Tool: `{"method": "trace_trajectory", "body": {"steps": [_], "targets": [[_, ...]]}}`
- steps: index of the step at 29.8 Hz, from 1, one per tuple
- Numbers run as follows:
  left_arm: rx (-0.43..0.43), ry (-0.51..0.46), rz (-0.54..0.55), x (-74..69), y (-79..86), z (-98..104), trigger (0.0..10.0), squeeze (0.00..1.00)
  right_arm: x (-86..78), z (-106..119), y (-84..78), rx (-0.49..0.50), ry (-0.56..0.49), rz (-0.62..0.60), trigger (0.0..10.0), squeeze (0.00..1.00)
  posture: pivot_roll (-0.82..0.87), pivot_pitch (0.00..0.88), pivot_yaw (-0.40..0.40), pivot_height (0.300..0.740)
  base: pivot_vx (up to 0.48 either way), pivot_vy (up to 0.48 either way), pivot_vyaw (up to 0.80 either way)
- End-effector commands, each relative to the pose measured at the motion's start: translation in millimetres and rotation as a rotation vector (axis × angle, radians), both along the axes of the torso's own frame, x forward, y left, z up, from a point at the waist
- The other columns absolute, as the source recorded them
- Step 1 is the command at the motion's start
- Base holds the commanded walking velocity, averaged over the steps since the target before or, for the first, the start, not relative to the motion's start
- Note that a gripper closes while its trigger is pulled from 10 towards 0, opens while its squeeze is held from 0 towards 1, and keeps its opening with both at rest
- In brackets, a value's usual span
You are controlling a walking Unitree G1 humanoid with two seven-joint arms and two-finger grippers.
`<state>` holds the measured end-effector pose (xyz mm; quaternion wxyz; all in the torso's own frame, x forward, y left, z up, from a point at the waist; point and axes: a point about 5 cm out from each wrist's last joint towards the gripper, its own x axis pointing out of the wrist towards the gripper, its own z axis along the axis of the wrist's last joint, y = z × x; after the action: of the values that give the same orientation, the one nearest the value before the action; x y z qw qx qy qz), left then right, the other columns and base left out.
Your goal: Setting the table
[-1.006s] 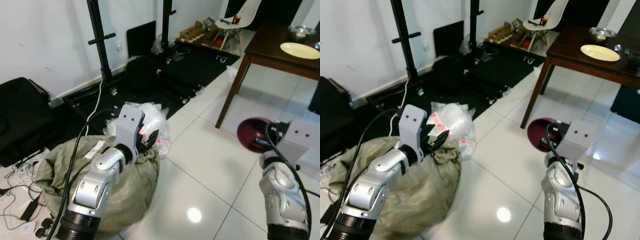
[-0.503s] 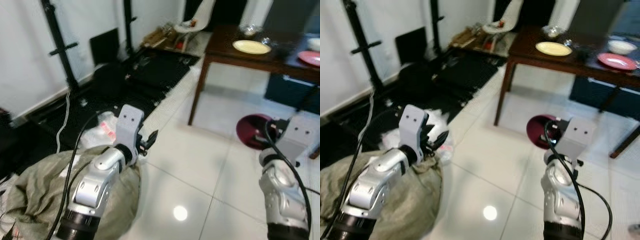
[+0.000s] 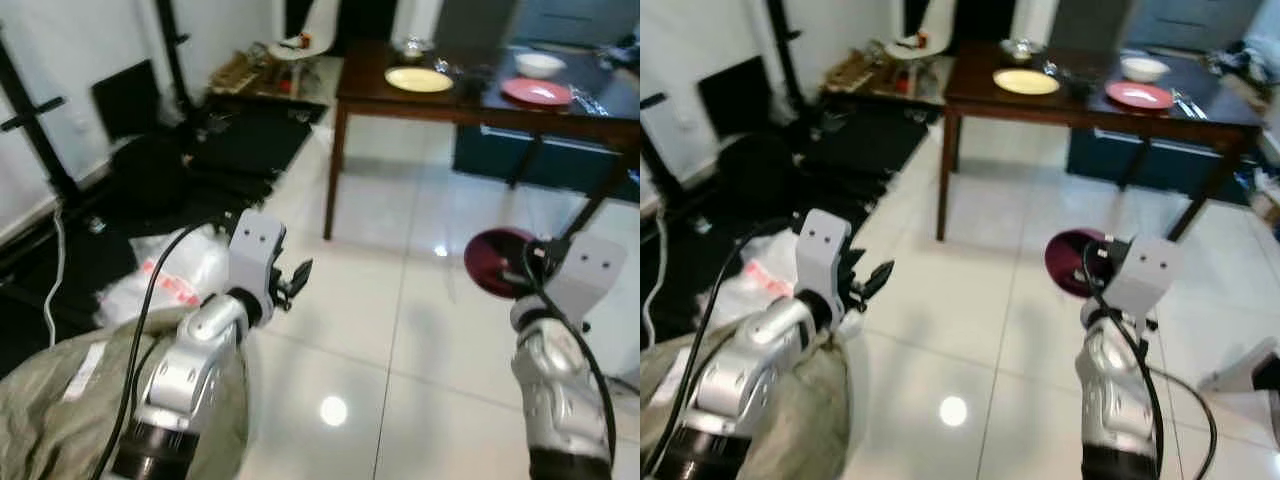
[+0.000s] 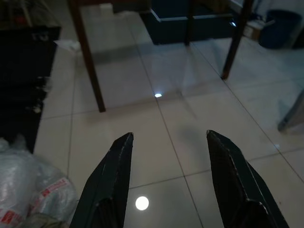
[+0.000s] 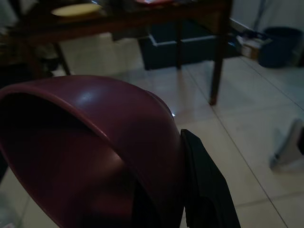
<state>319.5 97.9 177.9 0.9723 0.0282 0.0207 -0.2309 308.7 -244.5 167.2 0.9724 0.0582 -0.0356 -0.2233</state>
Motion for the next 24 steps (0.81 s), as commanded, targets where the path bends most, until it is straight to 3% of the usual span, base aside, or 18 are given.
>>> {"method": "trace_trajectory", "body": {"steps": [1, 18, 21, 24], "targets": [[0.007, 0.012, -0.002, -0.5, -0.6, -4, 10.0, 0.0, -1.6, -2, -0.1, 0.006, 0.006, -0.005, 10.0, 0.0, -0.06, 0.019, 0.079, 0.74, 0.0, 0.0, -0.8], [0.02, -0.062, 0.0, 7.8, -2.8, 6, 10.0, 0.0, -1.9, -1, -0.9, 0.005, 0.001, -0.013, 10.0, 0.0, -0.06, 0.019, 0.081, 0.74, 0.0, 0.0, -0.8], [0.029, -0.095, -0.01, 9.0, -5.2, 9, 10.0, 0.0, -1.4, 0, 1.7, 0.0, -0.001, 0.001, 10.0, 0.0, -0.07, 0.017, 0.081, 0.74, 0.32, -0.328, -0.78], [0.042, -0.135, -0.037, 9.1, -12.0, 13, 10.0, 0.0, -0.6, -1, 6.7, -0.011, -0.001, 0.014, 10.0, 0.0, -0.07, 0.015, 0.081, 0.74, 0.334, -0.341, 0.0]]}}
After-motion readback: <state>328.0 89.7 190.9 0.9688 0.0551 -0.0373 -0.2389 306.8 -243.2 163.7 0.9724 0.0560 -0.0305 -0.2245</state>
